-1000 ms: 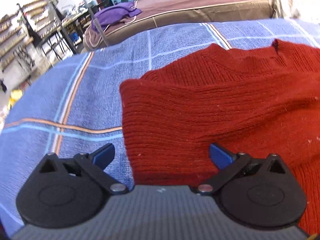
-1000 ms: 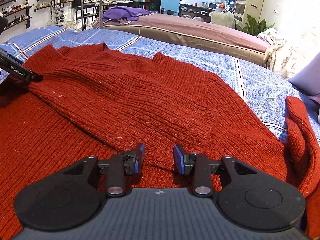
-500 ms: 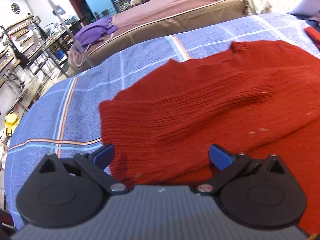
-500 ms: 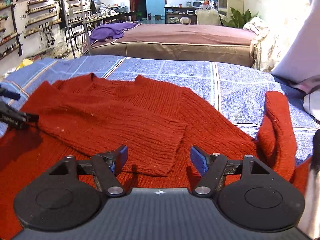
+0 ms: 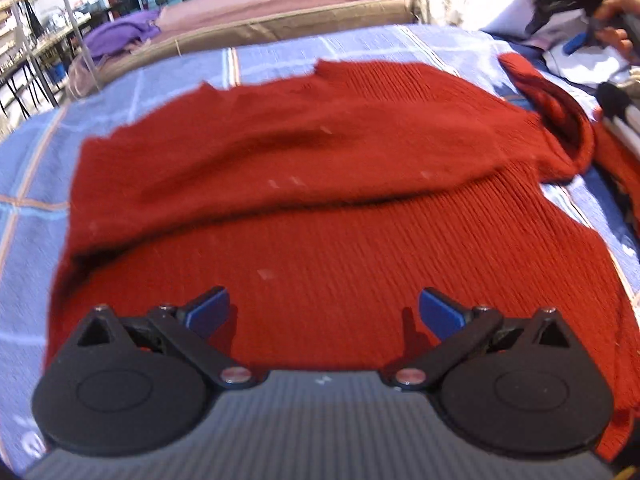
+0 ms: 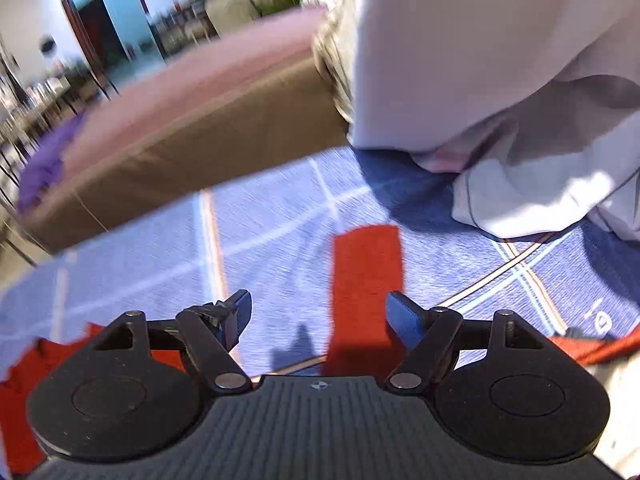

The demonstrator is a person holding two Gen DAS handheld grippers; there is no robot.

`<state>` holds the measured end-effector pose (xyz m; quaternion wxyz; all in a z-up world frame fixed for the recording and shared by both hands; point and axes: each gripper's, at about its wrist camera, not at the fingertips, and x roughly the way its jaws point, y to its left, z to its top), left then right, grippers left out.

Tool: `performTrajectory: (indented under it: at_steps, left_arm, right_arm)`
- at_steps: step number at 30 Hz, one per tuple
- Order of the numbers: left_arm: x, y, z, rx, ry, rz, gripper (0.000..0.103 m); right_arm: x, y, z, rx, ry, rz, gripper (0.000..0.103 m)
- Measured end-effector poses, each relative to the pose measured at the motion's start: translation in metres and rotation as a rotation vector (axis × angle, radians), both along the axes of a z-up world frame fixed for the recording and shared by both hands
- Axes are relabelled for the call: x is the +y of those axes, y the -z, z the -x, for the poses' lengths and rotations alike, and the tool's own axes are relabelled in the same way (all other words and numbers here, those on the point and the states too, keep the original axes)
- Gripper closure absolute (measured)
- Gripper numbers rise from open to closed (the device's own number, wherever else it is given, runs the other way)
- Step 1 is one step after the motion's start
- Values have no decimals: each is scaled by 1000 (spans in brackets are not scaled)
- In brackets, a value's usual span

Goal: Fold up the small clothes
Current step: 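Grasp the other sweater sleeve with the right gripper and lift it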

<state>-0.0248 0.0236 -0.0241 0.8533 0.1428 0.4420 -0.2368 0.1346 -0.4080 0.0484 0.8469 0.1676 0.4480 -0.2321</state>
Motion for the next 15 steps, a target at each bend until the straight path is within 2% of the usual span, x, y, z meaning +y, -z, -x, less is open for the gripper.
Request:
performTrajectory:
  at_steps: [3,5,7,8,9,10,13,15]
  left_arm:
    - [4,6,6,40,-23,7,0]
    - [8,9,5,59,-46,1,0]
    - [13,10,3,71,-61,-13,0]
    - [16,10,1,67,-69,-17,0]
    - [19,10,1,63,-79,-18,0]
    - [22,11,0,63,-89,-15,0]
    - [29,12,-2,81,-122,11,0]
    - [31,12,-3,95,-132,24,0]
  right_arm:
    - [15,37,-23,137,-73,123,2]
    - [24,62,-32,231,-116,200,13]
    - [19,75,-32,280,-132,232,36]
    - [15,75,-30,271,-115,219,49]
    - [11,72,-28,241,-98,198,81]
    - [7,63,-25,209,-81,184,88]
    - [-4,31,-6,42,10,157,89]
    - [-15,6,13,-106,87,70,90]
